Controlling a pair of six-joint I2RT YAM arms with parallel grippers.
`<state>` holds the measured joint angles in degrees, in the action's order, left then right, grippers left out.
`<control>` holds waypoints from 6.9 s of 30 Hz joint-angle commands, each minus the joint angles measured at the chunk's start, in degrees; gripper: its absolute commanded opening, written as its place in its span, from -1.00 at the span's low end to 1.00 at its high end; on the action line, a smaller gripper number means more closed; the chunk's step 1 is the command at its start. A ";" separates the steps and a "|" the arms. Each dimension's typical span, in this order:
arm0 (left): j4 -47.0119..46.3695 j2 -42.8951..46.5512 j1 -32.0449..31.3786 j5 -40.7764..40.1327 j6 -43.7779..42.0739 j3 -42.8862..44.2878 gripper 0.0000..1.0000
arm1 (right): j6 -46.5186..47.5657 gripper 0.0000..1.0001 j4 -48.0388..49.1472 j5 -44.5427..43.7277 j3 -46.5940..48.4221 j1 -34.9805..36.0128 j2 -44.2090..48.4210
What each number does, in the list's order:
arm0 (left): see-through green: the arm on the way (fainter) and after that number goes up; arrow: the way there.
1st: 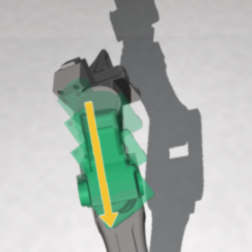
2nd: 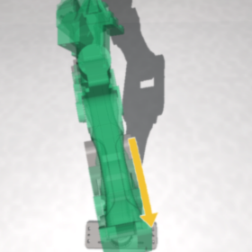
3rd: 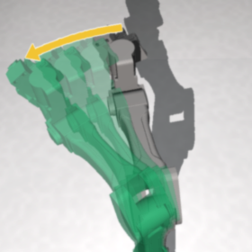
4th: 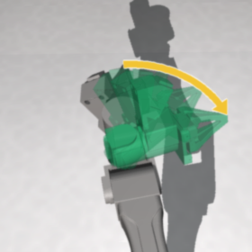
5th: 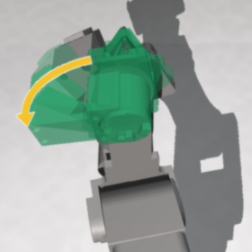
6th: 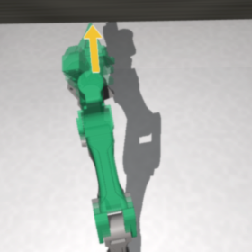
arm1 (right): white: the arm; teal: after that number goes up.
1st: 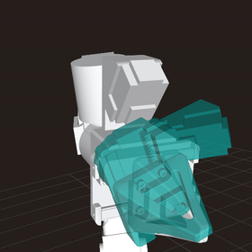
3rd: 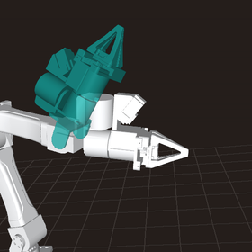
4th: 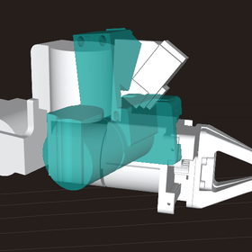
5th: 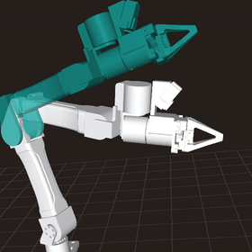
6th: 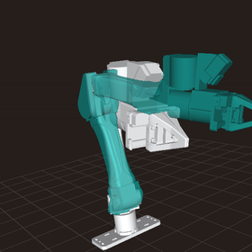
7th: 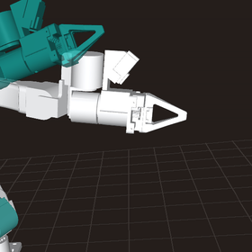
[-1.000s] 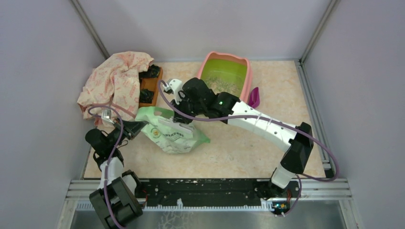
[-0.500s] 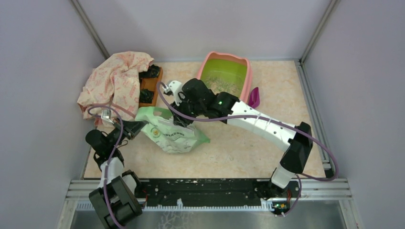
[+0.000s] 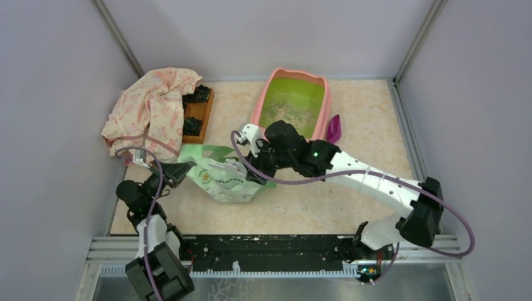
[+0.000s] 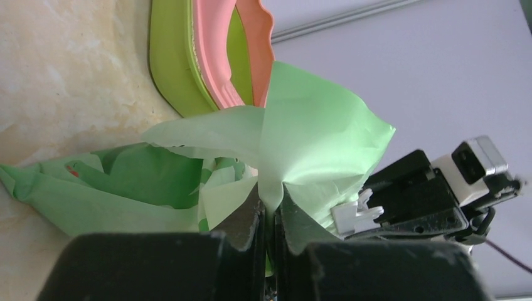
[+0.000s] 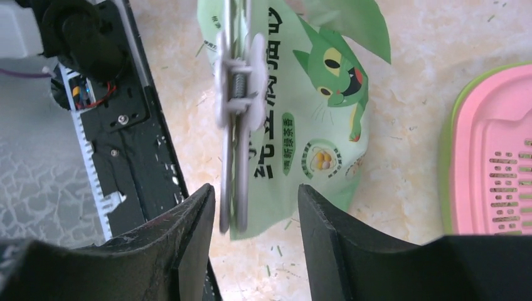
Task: Fill the litter box with clean litter
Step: Clamp the cat litter bag at the center of the board, then adjust the cat litter bag at the center of the board.
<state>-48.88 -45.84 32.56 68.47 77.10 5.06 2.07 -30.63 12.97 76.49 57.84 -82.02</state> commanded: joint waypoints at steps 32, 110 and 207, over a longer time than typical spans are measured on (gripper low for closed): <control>-45.14 11.17 -15.12 1.55 38.73 -16.34 -0.75 | 1.34 0.09 25.88 4.33 -27.93 1.04 29.89; 56.50 11.59 -25.97 -2.11 -38.02 25.57 -0.19 | 19.41 0.40 11.07 31.23 -3.76 -10.70 6.63; 66.29 11.71 -25.71 -17.91 -46.33 31.50 -0.20 | 24.46 -1.00 30.74 -67.79 -2.82 5.81 -3.86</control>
<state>18.22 -34.13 6.85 51.64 32.45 35.00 30.59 3.11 -54.19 67.24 62.87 -91.44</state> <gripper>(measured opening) 0.398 0.058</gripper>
